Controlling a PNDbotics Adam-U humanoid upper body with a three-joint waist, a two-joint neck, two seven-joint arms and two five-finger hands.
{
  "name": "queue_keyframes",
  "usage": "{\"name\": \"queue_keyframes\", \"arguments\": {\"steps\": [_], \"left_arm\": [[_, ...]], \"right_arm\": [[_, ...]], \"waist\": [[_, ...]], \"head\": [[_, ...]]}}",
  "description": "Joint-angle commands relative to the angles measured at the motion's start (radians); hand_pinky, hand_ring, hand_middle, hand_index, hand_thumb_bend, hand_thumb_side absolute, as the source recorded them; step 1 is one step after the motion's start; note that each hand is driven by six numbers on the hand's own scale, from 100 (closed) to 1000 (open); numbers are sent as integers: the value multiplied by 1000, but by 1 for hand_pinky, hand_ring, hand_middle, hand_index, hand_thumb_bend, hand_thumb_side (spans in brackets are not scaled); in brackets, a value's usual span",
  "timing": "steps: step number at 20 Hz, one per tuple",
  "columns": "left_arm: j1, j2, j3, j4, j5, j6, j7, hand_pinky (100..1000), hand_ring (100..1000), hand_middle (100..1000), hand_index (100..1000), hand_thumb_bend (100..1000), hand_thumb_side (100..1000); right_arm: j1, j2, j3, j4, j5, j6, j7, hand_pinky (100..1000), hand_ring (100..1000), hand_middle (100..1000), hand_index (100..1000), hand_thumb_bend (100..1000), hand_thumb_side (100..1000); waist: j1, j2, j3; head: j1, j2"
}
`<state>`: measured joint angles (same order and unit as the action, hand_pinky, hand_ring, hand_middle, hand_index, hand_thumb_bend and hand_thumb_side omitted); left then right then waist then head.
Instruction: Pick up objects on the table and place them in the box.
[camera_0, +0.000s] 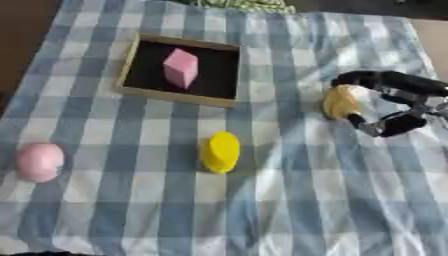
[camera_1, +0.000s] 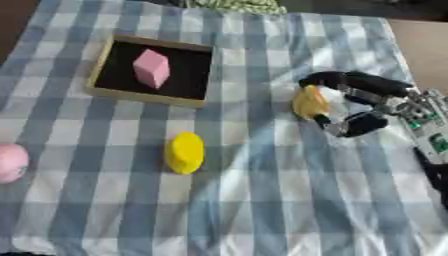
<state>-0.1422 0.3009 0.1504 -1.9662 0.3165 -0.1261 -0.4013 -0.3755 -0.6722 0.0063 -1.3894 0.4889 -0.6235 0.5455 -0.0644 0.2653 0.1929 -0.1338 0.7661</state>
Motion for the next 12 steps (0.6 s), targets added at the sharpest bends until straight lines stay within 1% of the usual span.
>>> {"name": "queue_keyframes", "arguments": {"steps": [1,3,8,12], "left_arm": [[-7,22,4,-10,4,-1,-4,796,967,827,840,100,565],[-8,21,4,-10,5,-1,-5,796,967,827,840,100,565],[-11,21,3,-8,5,-2,-6,797,968,828,841,100,565],[-12,20,2,-8,6,-2,-7,797,969,829,841,100,565]], "right_arm": [[-15,-17,-14,16,22,-167,164,1000,1000,906,1000,100,253],[-18,-15,-14,32,32,-166,161,1000,1000,906,1000,100,254],[-30,-8,-12,65,50,-168,160,1000,1000,905,1000,100,308],[-39,-4,-12,86,60,-166,155,1000,1000,895,1000,100,303]], "waist": [[-8,2,1],[-7,3,2],[-6,7,4],[-4,8,5]], "head": [[0,4],[-1,4],[-4,4],[-7,4]]}}
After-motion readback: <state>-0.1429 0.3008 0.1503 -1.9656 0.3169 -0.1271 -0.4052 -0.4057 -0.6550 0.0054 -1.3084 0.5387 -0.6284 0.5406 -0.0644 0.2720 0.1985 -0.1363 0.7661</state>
